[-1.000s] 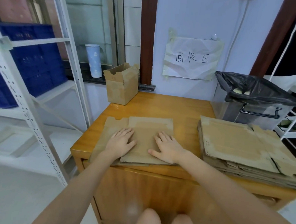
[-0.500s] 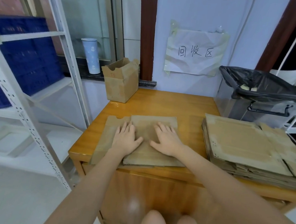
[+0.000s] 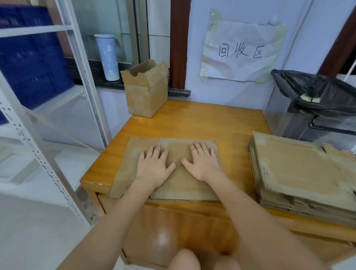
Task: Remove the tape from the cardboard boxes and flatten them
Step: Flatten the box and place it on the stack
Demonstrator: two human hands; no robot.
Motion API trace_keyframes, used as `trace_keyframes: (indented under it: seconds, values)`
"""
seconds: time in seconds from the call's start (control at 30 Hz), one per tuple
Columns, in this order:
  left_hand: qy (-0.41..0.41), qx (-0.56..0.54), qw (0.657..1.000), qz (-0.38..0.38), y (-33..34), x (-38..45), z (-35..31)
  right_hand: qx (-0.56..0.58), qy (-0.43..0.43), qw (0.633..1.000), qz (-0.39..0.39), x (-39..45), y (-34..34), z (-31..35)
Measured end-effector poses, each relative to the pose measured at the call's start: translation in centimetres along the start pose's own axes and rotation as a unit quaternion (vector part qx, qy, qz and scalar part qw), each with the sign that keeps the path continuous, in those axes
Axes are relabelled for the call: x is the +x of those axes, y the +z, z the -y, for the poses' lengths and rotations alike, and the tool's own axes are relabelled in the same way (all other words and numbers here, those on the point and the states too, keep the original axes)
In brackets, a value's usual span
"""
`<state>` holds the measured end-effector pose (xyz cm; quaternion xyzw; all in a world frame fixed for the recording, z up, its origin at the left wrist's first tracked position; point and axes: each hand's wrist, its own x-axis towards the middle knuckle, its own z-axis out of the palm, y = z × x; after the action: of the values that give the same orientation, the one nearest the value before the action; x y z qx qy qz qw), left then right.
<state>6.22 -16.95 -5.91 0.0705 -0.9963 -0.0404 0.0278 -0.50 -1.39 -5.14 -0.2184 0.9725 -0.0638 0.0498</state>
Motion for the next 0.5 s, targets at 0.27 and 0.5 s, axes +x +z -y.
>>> trace_keyframes:
  seconds: [0.27,0.5]
  values:
    - [0.016,-0.008,0.999,-0.027,0.6,-4.6,-1.3,-0.006,-0.001,1.000,-0.014,0.3,0.1,-0.6]
    - [-0.025,-0.019,0.998,-0.046,0.0,-5.1,-1.3,-0.060,0.004,0.982,-0.180,-2.2,-0.8,0.3]
